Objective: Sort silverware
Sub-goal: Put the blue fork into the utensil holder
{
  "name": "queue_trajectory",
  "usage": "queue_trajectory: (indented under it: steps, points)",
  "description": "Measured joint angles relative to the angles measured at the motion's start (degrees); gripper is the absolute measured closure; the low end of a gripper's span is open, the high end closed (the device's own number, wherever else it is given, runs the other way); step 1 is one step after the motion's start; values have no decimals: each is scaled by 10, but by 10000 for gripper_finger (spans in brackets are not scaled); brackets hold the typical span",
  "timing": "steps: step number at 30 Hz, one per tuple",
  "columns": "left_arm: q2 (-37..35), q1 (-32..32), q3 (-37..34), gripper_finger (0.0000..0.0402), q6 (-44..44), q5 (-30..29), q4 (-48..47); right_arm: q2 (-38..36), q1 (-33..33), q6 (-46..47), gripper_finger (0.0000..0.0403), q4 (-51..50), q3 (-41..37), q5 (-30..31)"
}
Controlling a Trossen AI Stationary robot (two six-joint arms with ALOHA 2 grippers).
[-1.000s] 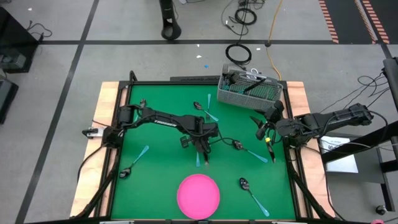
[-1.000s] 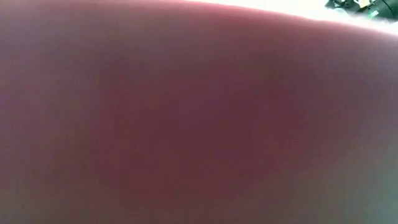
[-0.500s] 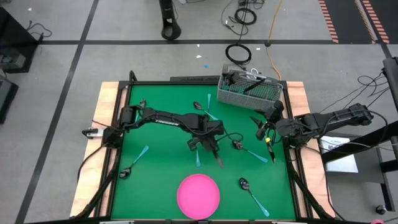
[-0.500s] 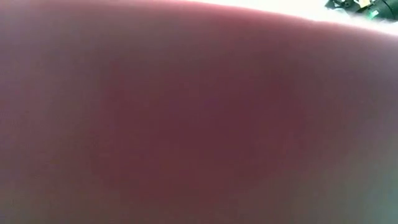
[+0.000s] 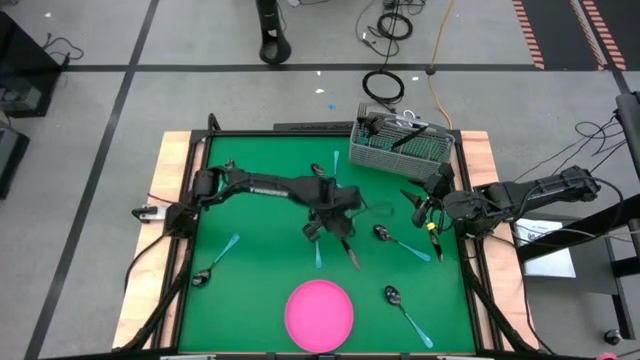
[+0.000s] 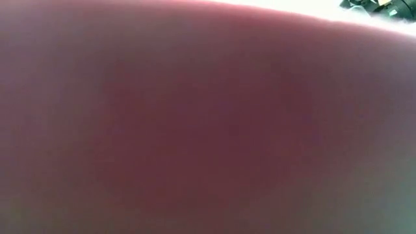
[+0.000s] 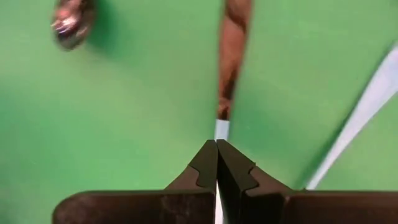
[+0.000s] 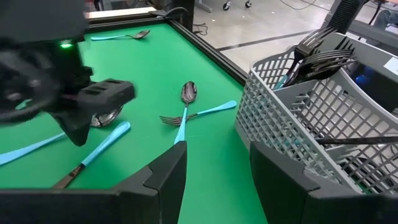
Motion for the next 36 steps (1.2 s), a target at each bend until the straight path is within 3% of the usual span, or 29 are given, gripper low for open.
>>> queue_trajectory:
  steps: [3, 9, 15, 17, 20, 22, 25, 27, 36]
  points:
    - [-7, 53, 1, 401, -52, 49, 10, 0, 0, 3, 238, 0, 0, 0]
    - [-6, 143, 1, 401, -106, 50, 7, 0, 0, 9, 238, 0, 0, -2]
    - [-6, 187, 1, 383, -99, -27, 86, 0, 0, 3, 238, 0, 0, -1]
    - [-1, 188, 1, 366, -186, -93, 150, 0, 0, -1, 238, 0, 0, 0]
    - [8, 187, 1, 342, -476, -211, 195, 0, 0, -2, 238, 0, 0, 0]
    - [8, 195, 3, 332, -612, -179, 174, 0, 0, -3, 238, -2, 0, 0]
    - [8, 212, 7, 327, -722, -29, 137, 0, 0, -8, 238, -3, 0, 0]
    - [8, 220, 5, 327, -774, 34, 140, 0, 0, -10, 238, -4, 0, 0]
    - [14, 247, 6, 327, -832, 12, 117, 0, 0, -18, 238, -4, 0, -19]
